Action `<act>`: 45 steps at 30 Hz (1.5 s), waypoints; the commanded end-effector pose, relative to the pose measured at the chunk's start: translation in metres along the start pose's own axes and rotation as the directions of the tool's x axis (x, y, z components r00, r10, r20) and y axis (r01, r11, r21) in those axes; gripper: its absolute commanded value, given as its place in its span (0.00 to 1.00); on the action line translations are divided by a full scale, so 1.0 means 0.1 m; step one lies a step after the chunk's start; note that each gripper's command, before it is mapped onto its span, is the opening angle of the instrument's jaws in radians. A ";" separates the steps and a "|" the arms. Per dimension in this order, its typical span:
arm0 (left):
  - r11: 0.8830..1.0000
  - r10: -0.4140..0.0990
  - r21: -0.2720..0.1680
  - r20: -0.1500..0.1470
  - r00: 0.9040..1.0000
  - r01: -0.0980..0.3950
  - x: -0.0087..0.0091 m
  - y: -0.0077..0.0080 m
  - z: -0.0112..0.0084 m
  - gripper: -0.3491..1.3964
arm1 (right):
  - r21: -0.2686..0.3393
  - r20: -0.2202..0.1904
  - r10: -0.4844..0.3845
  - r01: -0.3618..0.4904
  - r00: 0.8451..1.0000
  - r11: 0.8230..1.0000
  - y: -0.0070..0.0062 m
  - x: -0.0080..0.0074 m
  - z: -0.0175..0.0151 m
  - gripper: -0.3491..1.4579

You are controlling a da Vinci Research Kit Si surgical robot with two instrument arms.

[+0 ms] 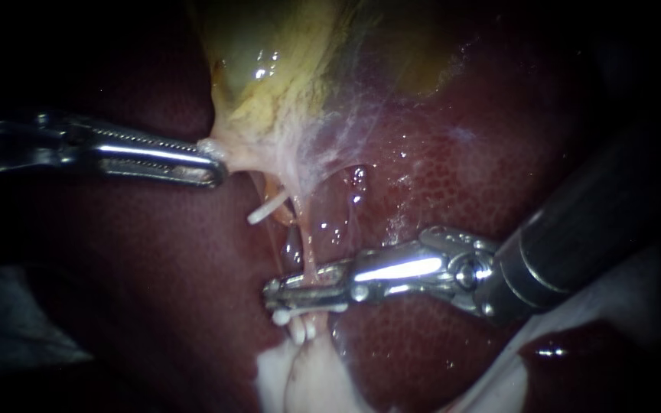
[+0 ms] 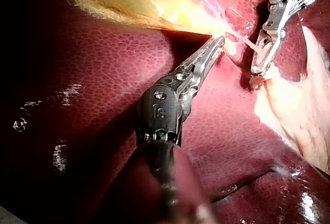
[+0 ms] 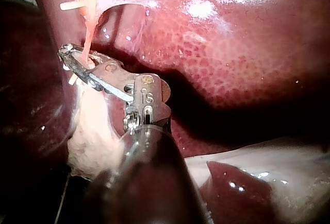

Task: Going back second clip right tube

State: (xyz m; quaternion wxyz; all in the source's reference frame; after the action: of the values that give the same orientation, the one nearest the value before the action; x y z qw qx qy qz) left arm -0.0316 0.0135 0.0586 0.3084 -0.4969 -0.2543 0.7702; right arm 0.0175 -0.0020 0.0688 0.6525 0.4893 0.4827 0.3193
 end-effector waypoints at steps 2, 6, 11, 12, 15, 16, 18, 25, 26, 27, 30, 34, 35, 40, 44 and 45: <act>1.000 0.000 0.000 0.000 1.000 0.000 0.000 0.000 0.000 0.00 | -0.017 -0.014 -0.008 0.007 1.000 1.000 0.001 0.000 0.002 0.17; 1.000 0.000 0.000 0.000 1.000 0.000 0.000 0.000 0.000 0.00 | -0.048 -0.038 -0.079 0.077 0.996 0.996 0.002 0.001 0.005 0.40; 1.000 0.000 0.000 0.000 1.000 0.000 0.000 0.000 0.000 0.00 | -0.117 -0.068 -0.176 0.168 0.982 0.979 0.006 0.005 0.007 0.45; 1.000 0.000 0.000 0.000 1.000 0.000 0.000 0.000 0.000 0.00 | -0.126 -0.068 -0.187 0.178 0.980 0.976 0.007 0.005 0.007 0.46; 1.000 0.000 0.000 0.000 1.000 0.000 -0.001 0.000 0.000 0.00 | -0.176 -0.049 -0.215 0.204 0.975 0.963 0.012 0.006 0.004 0.46; 1.000 0.000 0.000 0.000 1.000 0.000 -0.001 0.000 0.000 0.00 | -0.192 -0.032 -0.223 0.213 0.974 0.958 0.014 0.007 0.003 0.46; 1.000 0.000 0.000 0.000 1.000 0.000 -0.001 0.000 0.000 0.00 | -0.225 0.001 -0.232 0.226 0.973 0.948 0.017 0.007 0.000 0.47; 1.000 0.000 0.000 0.000 1.000 0.000 -0.001 0.000 0.000 0.00 | -0.254 0.005 -0.251 0.244 0.968 0.936 0.018 0.005 -0.009 0.47; 1.000 0.000 0.000 0.000 1.000 0.000 -0.001 0.000 0.000 0.00 | -0.253 0.011 -0.268 0.261 0.963 0.932 0.017 0.004 -0.011 0.47; 1.000 0.000 0.000 0.000 1.000 0.000 -0.001 0.000 0.000 0.00 | -0.250 0.013 -0.273 0.267 0.962 0.931 0.014 0.003 -0.014 0.47; 1.000 0.000 0.000 0.000 1.000 0.000 -0.001 0.000 -0.001 0.00 | -0.245 0.017 -0.285 0.281 0.958 0.928 0.007 0.005 -0.026 0.47; 1.000 0.000 0.000 0.000 1.000 0.000 -0.001 0.000 0.000 0.00 | -0.241 0.014 -0.278 0.273 0.961 0.931 -0.002 0.013 -0.039 0.47; 1.000 0.000 0.000 0.000 1.000 0.000 -0.001 0.000 0.000 0.00 | -0.241 0.013 -0.276 0.271 0.961 0.932 -0.003 0.015 -0.041 0.47; 1.000 0.001 0.000 0.000 1.000 -0.001 -0.002 0.000 0.000 0.00 | -0.234 0.015 -0.275 0.271 0.961 0.934 -0.006 0.016 -0.041 0.47; 1.000 0.001 0.000 0.000 1.000 -0.001 -0.002 0.000 0.000 0.00 | -0.210 0.030 -0.278 0.278 0.960 0.937 -0.010 0.015 -0.038 0.47; 1.000 0.001 0.001 0.000 1.000 -0.001 -0.002 0.000 0.000 0.00 | -0.205 0.034 -0.283 0.284 0.958 0.937 -0.010 0.015 -0.035 0.47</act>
State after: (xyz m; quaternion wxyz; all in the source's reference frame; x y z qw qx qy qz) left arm -0.0315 0.0134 0.0587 0.3082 -0.4970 -0.2539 0.7704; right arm 0.0149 0.0002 0.0671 0.7392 0.3456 0.5128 0.2667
